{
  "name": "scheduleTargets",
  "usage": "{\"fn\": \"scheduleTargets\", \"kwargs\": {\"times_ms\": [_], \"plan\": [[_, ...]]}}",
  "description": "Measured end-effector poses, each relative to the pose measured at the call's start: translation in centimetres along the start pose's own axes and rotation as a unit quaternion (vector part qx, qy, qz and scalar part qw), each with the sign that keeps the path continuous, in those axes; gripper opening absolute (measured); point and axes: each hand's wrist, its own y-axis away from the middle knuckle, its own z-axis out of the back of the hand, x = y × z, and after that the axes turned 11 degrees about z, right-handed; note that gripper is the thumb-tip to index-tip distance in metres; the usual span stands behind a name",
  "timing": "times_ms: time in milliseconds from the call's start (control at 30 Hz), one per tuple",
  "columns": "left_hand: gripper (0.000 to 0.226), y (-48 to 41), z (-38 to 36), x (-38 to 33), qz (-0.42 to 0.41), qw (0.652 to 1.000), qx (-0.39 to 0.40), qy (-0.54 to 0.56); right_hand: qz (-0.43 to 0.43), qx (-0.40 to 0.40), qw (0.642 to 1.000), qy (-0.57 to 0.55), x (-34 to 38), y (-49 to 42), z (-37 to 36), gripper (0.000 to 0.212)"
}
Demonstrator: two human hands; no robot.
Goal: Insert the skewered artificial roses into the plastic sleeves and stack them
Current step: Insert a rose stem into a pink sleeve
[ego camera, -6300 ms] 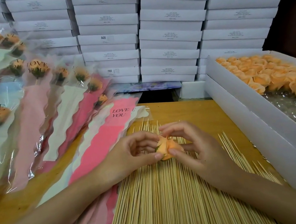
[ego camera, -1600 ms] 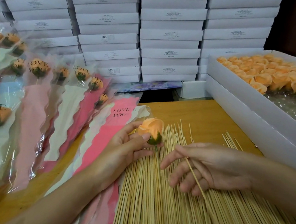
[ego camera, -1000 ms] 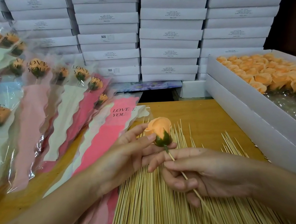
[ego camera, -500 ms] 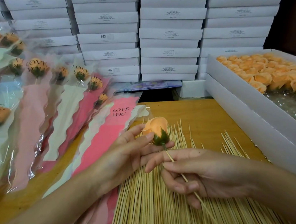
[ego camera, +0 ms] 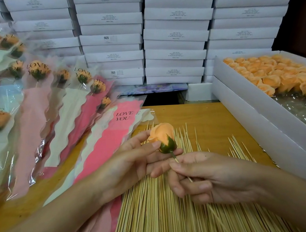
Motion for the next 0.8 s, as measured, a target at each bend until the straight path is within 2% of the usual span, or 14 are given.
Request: {"fn": "scheduleTargets", "kwargs": {"times_ms": [233,367,433,533,800], "plan": [[0.034,0.1,-0.2,-0.1,-0.003,1.000,0.009,-0.011,0.019,0.009,1.000,-0.002,-0.2,0.1,-0.2,0.028],[0.047,0.2,-0.2,-0.6,-0.023,0.999,-0.017,-0.028,0.035,0.011,0.999,-0.007,-0.1,0.0,0.1,0.030],[0.046,0.1,-0.2,-1.3,-0.046,0.997,-0.048,-0.033,0.040,0.019,0.999,0.003,0.0,0.1,0.1,0.029],[0.031,0.0,0.4,-2.9,-0.075,0.988,-0.130,-0.025,0.026,0.042,0.998,0.028,0.1,0.2,0.2,0.029],[0.022,0.9,2.9,-6.2,-0.083,0.962,-0.254,0.054,0.022,0.058,0.986,0.152,0.0,0.2,0.2,0.034]]}}
